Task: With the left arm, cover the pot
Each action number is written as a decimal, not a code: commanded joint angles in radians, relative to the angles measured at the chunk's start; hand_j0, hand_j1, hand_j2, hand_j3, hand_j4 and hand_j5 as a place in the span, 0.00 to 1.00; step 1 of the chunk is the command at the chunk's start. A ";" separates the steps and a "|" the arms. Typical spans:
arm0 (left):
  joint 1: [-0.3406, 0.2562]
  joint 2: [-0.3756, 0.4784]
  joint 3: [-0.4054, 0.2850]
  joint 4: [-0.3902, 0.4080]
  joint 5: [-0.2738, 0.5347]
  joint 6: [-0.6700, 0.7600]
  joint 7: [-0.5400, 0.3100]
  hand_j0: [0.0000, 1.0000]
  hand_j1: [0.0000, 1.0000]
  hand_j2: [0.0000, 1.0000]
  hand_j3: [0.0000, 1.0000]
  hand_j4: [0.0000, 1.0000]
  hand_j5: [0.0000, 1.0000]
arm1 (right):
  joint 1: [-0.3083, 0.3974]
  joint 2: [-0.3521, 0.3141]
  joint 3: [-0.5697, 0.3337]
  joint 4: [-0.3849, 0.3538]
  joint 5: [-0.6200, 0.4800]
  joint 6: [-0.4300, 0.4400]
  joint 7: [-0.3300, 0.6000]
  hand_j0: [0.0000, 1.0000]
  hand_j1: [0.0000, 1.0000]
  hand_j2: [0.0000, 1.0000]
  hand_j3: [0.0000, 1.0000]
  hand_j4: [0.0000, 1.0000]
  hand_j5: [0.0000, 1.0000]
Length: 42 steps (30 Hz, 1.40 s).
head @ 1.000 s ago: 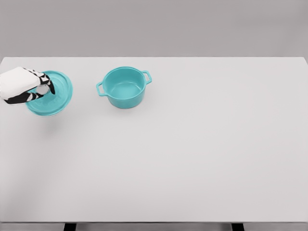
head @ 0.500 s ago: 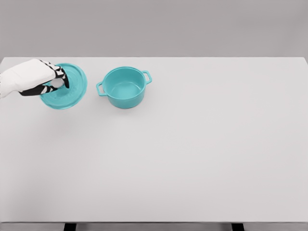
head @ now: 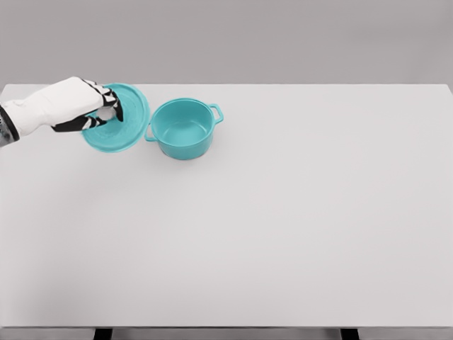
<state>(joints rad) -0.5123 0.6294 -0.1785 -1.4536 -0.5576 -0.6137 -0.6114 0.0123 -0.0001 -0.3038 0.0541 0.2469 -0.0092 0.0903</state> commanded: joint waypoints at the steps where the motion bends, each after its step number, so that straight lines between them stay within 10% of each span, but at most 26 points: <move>1: -0.002 -0.016 -0.013 -0.001 0.005 0.003 0.001 0.48 0.48 0.48 0.48 0.48 0.48 | 0.000 0.000 0.000 0.001 0.000 0.000 0.000 1.00 1.00 1.00 1.00 1.00 1.00; 20: -0.063 -0.109 -0.050 0.012 -0.025 0.003 0.001 0.48 0.48 0.48 0.48 0.48 0.48 | 0.000 0.000 0.000 0.000 0.000 0.000 0.000 1.00 1.00 1.00 1.00 1.00 1.00; 42: -0.183 -0.293 -0.091 0.236 -0.128 0.003 0.001 0.48 0.48 0.48 0.48 0.48 0.48 | 0.000 0.000 0.000 0.000 0.000 0.000 0.000 1.00 1.00 1.00 1.00 1.00 1.00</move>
<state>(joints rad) -0.6949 0.3508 -0.2626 -1.2364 -0.6852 -0.6140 -0.6115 0.0123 -0.0001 -0.3038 0.0545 0.2469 -0.0092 0.0904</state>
